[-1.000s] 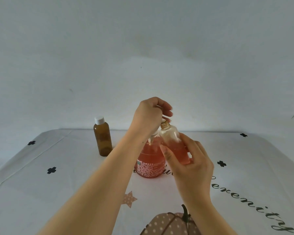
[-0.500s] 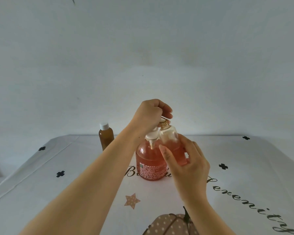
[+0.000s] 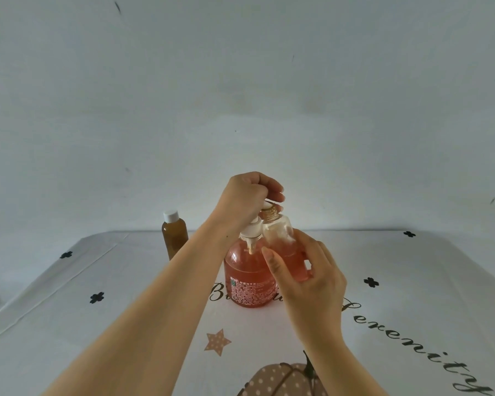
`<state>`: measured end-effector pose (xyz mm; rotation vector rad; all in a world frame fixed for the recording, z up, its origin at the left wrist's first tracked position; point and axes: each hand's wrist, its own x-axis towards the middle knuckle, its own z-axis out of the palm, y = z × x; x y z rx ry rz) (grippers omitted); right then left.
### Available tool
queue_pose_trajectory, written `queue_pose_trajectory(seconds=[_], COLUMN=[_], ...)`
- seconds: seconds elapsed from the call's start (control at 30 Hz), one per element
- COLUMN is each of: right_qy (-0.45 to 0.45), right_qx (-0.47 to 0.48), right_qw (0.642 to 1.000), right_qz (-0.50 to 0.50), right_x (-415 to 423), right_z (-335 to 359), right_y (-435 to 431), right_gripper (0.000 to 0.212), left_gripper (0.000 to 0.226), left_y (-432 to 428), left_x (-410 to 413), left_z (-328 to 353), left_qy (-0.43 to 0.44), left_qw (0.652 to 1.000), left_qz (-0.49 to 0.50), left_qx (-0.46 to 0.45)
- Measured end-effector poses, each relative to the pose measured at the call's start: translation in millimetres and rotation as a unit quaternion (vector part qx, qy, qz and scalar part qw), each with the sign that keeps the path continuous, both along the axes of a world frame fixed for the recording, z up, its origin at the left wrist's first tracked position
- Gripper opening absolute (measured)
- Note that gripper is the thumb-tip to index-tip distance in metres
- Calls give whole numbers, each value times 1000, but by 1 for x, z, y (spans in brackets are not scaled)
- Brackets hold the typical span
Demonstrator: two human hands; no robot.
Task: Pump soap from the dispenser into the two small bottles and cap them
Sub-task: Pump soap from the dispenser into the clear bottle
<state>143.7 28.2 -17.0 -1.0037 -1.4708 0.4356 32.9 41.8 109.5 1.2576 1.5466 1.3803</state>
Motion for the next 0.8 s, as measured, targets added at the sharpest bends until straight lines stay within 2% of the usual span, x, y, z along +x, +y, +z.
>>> queue_pose_trajectory(seconds=[0.3, 0.57, 0.8], right_qy=[-4, -14, -25], right_qx=[-1, -3, -3], right_qw=[1000, 1000, 1000], right_qz=[-1, -8, -18], right_x=[0, 2, 5], right_z=[0, -5, -5], right_y=[0, 0, 0], right_gripper=[61, 57, 56], left_gripper=[40, 42, 41], left_y=[1, 6, 4], left_x=[-1, -1, 4], left_z=[1, -13, -13], left_qy=[-5, 58, 77], left_qw=[1000, 998, 997], left_qz=[-12, 4, 27], left_qx=[-18, -7, -12])
